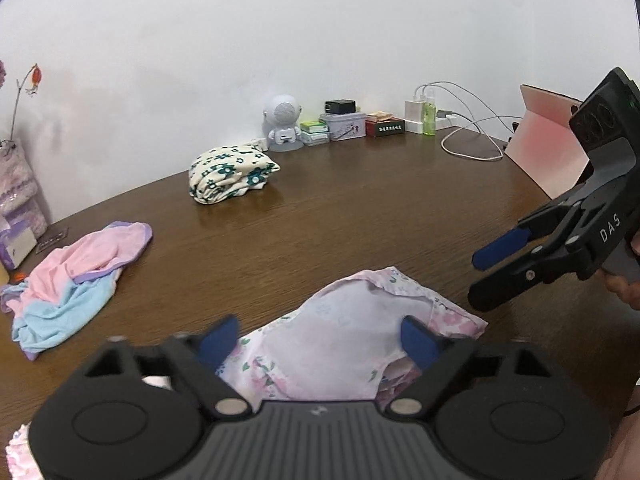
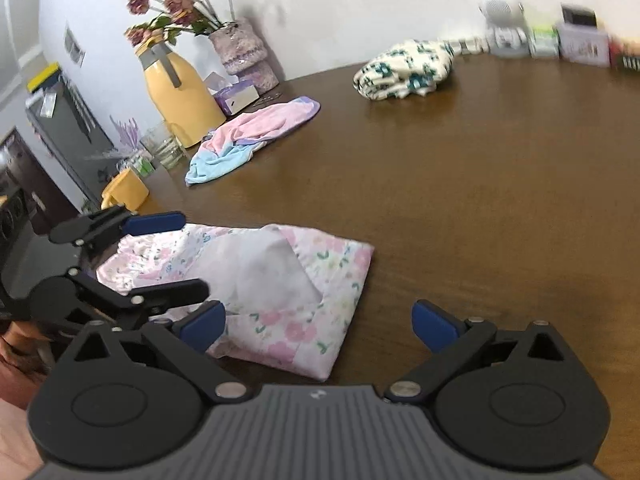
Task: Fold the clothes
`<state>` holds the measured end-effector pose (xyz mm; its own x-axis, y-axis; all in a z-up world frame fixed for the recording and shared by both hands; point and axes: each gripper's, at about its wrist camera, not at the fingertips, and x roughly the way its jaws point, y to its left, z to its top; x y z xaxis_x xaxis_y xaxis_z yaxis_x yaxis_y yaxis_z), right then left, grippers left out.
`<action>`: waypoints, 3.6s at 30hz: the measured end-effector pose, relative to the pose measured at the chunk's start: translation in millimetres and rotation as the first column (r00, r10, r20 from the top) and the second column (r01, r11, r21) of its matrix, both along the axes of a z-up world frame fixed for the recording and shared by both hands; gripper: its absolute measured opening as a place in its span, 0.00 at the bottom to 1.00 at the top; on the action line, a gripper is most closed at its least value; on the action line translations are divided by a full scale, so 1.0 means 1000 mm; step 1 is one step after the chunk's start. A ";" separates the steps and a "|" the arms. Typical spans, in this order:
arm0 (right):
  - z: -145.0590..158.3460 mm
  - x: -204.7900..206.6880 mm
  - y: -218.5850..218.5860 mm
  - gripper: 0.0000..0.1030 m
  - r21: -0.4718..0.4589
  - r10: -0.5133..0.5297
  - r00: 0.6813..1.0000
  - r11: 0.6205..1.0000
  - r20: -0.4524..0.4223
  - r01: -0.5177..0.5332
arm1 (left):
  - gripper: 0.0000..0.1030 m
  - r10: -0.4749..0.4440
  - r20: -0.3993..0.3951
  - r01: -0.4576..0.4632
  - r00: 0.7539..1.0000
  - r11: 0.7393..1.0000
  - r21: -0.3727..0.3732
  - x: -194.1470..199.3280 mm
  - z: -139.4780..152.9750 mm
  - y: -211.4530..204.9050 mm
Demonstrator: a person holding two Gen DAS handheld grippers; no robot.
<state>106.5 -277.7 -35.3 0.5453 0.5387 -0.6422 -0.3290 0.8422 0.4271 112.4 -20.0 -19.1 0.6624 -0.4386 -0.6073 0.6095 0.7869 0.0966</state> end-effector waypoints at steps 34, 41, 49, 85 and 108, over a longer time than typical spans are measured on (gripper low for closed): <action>0.031 0.020 -0.049 0.03 -0.005 -0.139 0.990 0.990 0.033 0.139 | 0.14 -0.149 -0.025 0.150 0.989 0.987 0.056 0.015 -0.012 -0.040; 0.076 0.012 -0.015 0.03 -0.214 0.008 0.986 0.976 0.167 0.028 | 0.14 -0.186 -0.057 0.188 0.981 0.982 0.015 0.039 -0.028 -0.093; 0.075 0.018 0.053 0.03 -0.278 0.189 0.968 0.951 0.168 -0.137 | 0.43 -0.123 -0.043 0.122 0.991 0.992 -0.033 0.012 -0.011 -0.047; 0.023 0.006 0.046 0.16 -0.271 0.195 0.952 0.954 0.237 -0.128 | 0.11 0.033 -0.117 -0.040 0.993 0.998 -0.056 0.046 -0.021 -0.002; 0.017 0.070 0.065 0.16 -0.311 0.226 0.943 0.940 0.245 -0.144 | 0.23 -0.029 -0.080 0.031 0.996 0.999 0.030 0.010 -0.028 -0.022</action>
<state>176.0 -212.6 -18.8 0.6295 0.4636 -0.6235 -0.5598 0.8271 0.0499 122.5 -42.2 -46.8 0.5985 -0.4375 -0.6711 0.6396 0.7654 0.0714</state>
